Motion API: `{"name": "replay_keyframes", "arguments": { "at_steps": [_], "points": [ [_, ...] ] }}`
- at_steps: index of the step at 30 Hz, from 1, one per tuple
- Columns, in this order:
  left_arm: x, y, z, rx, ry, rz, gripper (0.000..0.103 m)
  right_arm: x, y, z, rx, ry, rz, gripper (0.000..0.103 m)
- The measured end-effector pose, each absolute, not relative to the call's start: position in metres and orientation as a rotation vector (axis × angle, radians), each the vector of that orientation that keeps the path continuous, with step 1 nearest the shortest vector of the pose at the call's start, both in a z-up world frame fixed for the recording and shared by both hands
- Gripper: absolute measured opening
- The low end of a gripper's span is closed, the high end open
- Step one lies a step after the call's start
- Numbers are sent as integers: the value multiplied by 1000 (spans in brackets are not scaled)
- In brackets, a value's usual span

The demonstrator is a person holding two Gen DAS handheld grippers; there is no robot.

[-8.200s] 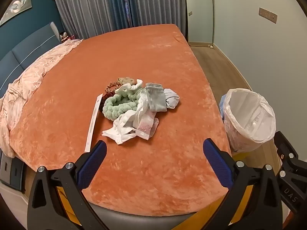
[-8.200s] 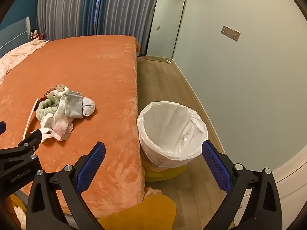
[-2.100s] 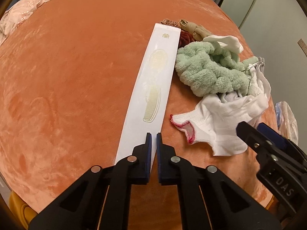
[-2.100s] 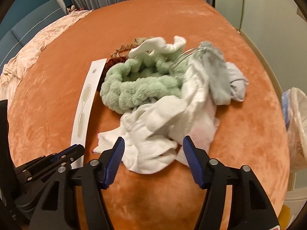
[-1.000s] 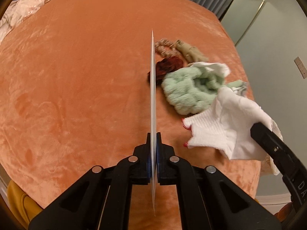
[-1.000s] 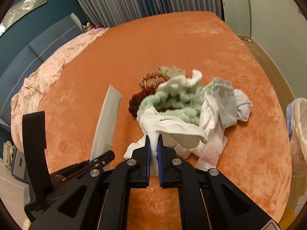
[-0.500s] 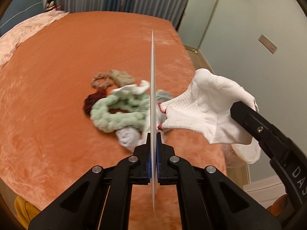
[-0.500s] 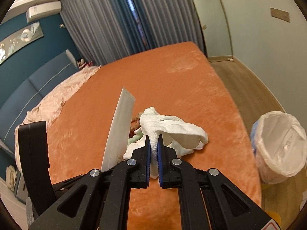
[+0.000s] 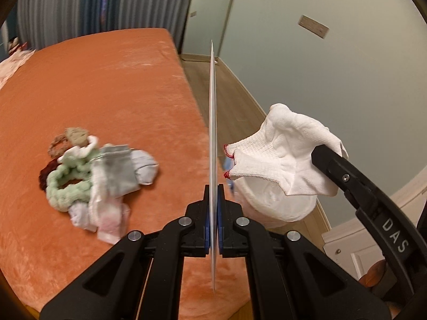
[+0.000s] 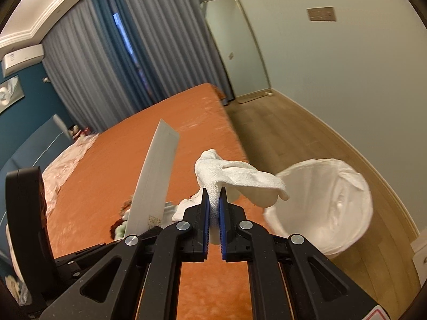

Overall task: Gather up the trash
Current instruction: 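Carry the comb packet with the left tool over the trash bin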

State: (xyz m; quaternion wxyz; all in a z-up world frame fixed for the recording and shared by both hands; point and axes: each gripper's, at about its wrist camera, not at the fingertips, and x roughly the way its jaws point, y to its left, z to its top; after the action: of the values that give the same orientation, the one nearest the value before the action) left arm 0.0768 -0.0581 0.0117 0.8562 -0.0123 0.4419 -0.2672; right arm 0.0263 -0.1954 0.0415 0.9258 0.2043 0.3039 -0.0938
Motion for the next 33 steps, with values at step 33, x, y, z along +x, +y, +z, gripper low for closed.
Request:
{"name": "replay_keyframes", "arguments": {
  "at_steps": [33],
  "points": [
    [135, -244, -23, 78, 989, -715, 14, 39, -348, -45, 517, 737, -433, 14]
  ]
}}
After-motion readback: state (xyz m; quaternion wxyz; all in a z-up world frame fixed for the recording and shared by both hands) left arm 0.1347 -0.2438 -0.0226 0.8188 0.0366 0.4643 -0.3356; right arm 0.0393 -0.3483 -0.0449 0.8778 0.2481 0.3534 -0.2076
